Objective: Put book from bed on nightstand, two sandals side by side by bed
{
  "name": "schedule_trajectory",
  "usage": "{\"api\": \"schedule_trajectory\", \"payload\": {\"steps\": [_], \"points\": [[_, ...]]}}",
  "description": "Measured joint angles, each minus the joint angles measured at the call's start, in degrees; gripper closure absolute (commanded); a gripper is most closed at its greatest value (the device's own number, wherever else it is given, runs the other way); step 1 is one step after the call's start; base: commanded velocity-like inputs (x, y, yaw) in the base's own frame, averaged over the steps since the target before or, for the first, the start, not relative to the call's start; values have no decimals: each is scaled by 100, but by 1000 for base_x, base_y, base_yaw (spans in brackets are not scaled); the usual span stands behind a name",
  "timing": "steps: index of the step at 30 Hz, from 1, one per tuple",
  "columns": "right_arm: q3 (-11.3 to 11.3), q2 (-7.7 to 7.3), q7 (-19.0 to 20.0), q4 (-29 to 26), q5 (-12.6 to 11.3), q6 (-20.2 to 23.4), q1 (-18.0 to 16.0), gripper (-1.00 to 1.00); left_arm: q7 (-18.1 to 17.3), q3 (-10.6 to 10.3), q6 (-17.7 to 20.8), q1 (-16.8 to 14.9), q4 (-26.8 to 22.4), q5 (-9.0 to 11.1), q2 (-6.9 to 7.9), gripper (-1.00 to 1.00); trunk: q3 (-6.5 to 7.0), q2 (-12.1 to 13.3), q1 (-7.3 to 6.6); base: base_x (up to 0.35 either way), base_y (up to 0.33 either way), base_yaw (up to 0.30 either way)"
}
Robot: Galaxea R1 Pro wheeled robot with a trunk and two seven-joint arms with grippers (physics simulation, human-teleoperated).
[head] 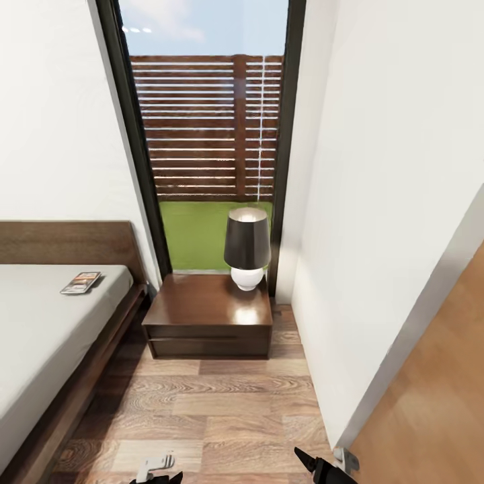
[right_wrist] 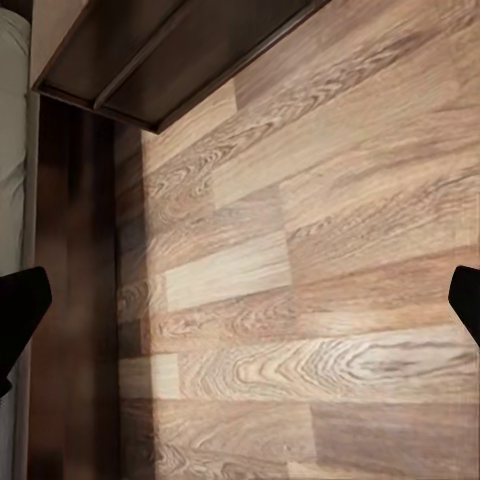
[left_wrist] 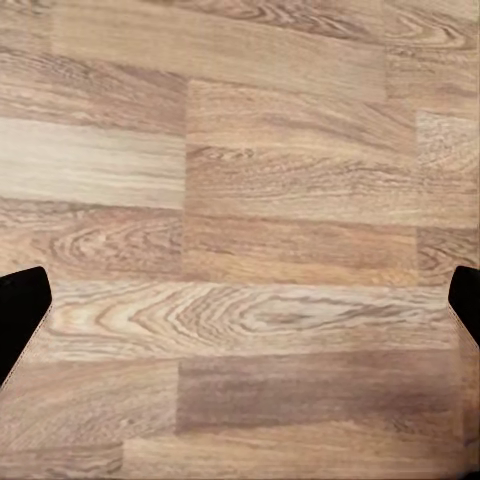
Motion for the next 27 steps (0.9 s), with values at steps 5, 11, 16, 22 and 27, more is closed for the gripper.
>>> {"api": "schedule_trajectory", "payload": {"steps": [5, 11, 16, 22, 27], "points": [[0, 0, 0, 0, 0, 0, 0, -100, 0, 0, 0, 0, 0, -1, 0, -100, 0, 0, 0, 315, 0, 0], [0, 0, 0, 0, 0, 0, 0, -100, 0, 0, 0, 0, 0, 0, 0, -100, 0, 0, 0, 309, 0, 0], [0, 0, 0, 0, 0, 0, 0, -100, 0, 0, 0, 0, 0, -1, 0, -100, 0, 0, 0, 294, 0, 0], [0, 0, 0, 0, 0, 0, 0, -100, 2, 0, 0, 0, 0, 0, 0, -100, 0, 0, 2, 196, 0, 34], [0, 1, -1, 1, 0, 0, -1, -100, -1, 0, -1, 0, -1, 0, 0, -100, 0, 0, 3, 37, 0, 218]]}}
